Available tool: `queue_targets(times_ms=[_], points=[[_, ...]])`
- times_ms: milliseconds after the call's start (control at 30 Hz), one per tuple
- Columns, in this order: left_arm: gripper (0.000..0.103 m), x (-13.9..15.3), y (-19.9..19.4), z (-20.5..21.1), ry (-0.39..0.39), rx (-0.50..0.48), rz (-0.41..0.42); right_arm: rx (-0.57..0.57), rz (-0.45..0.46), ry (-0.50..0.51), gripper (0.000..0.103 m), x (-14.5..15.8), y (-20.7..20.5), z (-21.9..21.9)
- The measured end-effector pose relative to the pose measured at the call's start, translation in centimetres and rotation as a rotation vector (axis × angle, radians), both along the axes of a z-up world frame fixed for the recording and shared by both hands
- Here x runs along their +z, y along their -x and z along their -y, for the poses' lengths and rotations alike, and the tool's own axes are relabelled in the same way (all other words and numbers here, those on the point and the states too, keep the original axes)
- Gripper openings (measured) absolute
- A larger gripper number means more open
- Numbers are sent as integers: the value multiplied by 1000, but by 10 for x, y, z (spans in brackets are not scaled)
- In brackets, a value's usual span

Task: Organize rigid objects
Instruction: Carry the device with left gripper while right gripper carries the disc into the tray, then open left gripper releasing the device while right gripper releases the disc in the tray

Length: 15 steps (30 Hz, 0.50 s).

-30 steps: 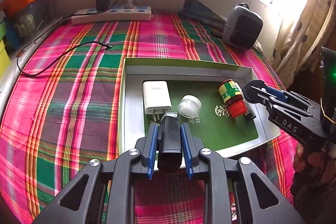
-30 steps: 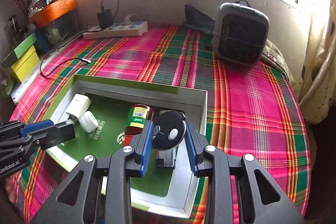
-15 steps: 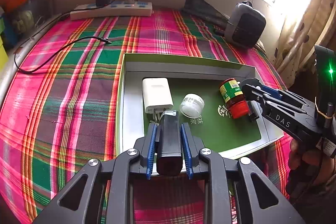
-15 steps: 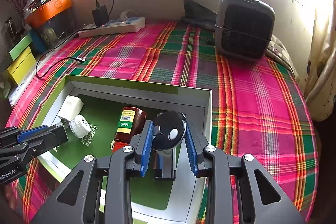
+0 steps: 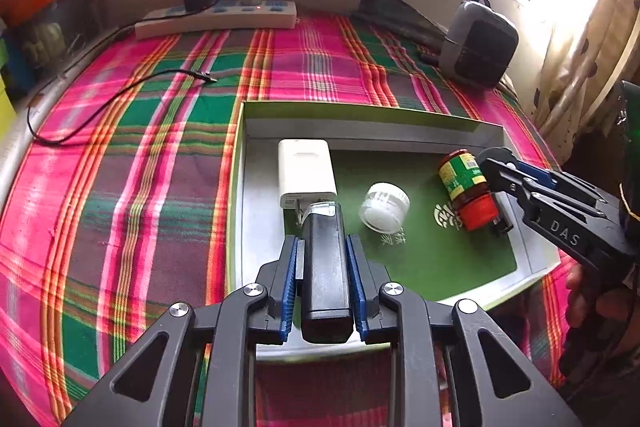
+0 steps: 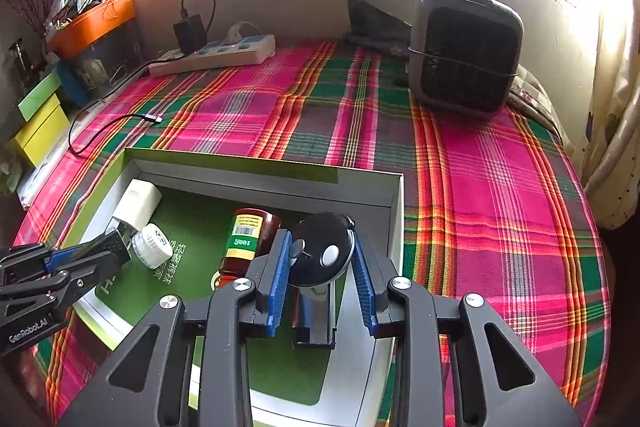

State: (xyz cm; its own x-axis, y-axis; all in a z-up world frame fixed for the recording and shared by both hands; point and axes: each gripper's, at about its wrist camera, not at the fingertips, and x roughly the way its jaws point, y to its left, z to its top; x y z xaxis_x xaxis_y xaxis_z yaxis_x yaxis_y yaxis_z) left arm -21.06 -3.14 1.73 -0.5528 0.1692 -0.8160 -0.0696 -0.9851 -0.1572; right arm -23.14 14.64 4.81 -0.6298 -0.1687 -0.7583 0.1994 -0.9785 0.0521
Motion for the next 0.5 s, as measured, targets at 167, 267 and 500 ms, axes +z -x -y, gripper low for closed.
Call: queue_targets(times_ms=[167,267,500], points=[[22,0,3,0,2,-1,-2,-7,-3,-1,32,0,0,-1],[22,0,3,0,-10,2,1,-10,-4,3,32,0,-1,-3],[24,0,3,-1,-12,1,5,-6,-8,2,39,0,-3,0]])
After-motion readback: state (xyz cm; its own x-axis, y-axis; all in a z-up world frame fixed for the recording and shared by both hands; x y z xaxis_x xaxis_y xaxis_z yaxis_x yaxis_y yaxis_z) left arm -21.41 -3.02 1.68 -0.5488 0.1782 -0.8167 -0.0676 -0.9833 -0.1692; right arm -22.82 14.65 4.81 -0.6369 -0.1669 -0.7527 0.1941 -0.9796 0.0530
